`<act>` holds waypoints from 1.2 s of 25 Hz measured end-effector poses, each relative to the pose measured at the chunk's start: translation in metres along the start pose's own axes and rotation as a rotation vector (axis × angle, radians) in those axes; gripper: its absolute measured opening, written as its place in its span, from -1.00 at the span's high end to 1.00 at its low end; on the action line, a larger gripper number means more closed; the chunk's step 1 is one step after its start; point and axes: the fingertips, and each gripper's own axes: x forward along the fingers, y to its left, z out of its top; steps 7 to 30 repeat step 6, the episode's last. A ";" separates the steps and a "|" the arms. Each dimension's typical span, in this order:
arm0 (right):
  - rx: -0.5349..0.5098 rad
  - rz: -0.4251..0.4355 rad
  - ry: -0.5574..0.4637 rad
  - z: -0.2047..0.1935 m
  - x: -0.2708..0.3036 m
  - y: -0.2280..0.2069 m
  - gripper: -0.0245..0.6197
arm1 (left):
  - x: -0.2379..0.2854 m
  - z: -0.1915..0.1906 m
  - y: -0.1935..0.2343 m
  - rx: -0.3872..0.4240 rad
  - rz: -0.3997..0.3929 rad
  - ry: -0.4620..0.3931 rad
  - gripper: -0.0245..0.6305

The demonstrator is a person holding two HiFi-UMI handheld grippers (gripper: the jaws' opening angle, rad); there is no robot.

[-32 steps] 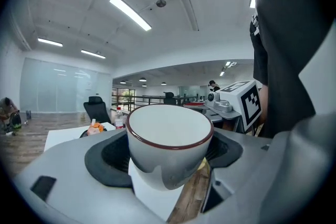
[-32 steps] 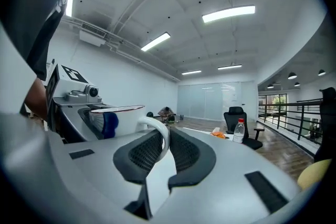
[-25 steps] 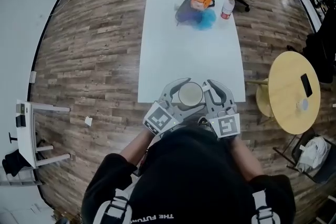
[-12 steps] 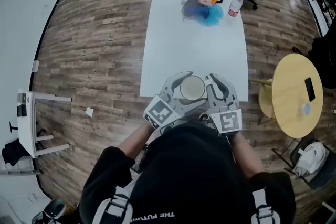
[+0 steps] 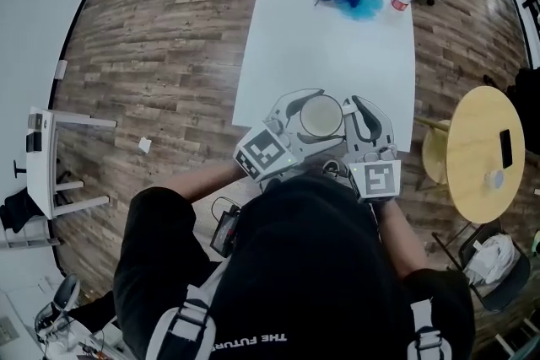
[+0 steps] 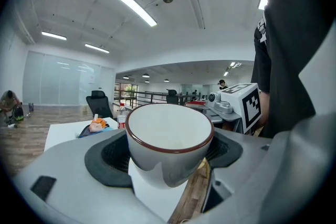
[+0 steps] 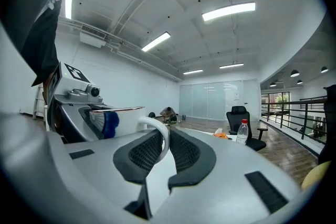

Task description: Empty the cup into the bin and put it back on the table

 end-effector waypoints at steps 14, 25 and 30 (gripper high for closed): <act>-0.012 -0.022 0.040 0.001 0.014 -0.002 0.77 | -0.004 0.001 0.015 0.006 -0.005 0.012 -0.26; -0.012 -0.022 0.040 0.001 0.014 -0.002 0.77 | -0.004 0.001 0.015 0.006 -0.005 0.012 -0.26; -0.012 -0.022 0.040 0.001 0.014 -0.002 0.77 | -0.004 0.001 0.015 0.006 -0.005 0.012 -0.26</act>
